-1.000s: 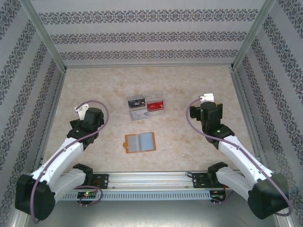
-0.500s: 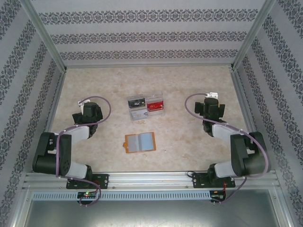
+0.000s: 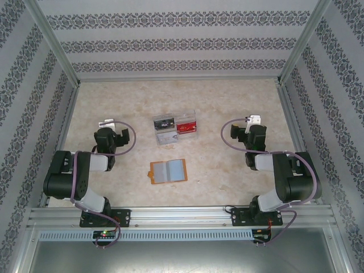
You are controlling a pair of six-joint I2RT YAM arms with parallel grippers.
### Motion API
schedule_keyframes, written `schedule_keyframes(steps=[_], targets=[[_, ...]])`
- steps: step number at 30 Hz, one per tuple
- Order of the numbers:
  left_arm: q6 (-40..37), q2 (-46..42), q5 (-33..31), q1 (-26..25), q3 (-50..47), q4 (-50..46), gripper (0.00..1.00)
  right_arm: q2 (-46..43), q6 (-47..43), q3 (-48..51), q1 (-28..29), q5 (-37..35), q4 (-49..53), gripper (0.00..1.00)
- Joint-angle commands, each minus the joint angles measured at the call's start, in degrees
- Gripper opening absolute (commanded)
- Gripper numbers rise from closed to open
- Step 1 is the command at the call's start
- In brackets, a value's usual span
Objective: Take the credit cards out of the card holder
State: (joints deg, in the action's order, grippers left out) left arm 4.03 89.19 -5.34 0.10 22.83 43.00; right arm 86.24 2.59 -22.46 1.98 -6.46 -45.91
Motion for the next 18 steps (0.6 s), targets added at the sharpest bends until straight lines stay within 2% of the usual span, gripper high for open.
schedule_keyframes(steps=[1, 18], targets=[[-3.0, 0.0, 4.4, 0.1, 0.7, 4.3, 1.00, 0.1, -0.9, 0.3, -0.4, 2.1, -5.0, 0.98], [-3.7, 0.1, 5.9, 0.0, 1.1, 3.9, 0.99, 0.0, -0.8, 0.3, -0.4, 2.1, -4.6, 0.98]])
